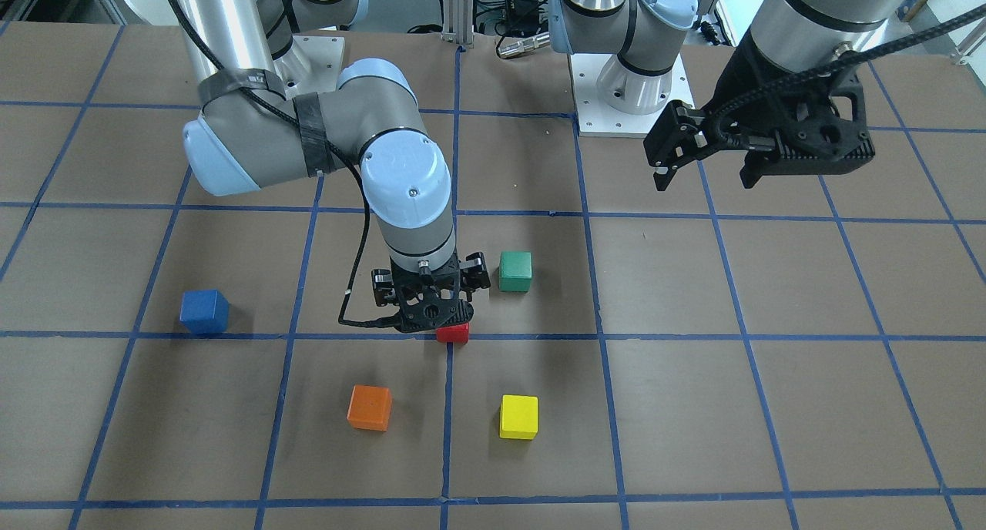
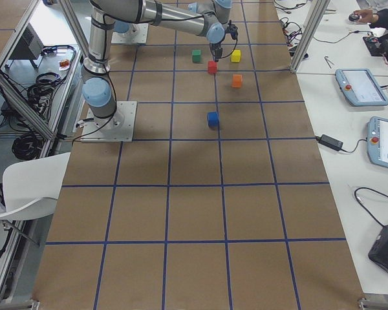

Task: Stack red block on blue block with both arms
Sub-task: 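Lower the right gripper onto the red cube and grasp it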

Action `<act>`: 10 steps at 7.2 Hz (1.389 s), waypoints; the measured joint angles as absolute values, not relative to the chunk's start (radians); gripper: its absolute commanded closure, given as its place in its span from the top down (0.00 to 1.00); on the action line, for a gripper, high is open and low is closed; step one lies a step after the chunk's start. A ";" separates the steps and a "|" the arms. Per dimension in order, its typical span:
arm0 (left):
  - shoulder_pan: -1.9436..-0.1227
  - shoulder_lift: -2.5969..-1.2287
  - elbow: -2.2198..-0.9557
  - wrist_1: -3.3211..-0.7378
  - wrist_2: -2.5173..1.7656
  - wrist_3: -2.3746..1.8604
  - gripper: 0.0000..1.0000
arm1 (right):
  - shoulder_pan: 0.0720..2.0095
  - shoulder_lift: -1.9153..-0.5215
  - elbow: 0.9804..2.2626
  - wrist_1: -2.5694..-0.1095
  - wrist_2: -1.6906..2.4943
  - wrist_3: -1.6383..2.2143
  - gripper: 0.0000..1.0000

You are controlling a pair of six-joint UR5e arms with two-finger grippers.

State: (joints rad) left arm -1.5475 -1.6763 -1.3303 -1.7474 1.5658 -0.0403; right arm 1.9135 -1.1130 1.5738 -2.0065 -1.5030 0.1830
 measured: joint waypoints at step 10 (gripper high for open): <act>-1.554 -1.621 -1.438 -1.668 1.568 -0.036 1.00 | 1.930 -1.019 1.571 -2.035 -1.442 0.195 0.00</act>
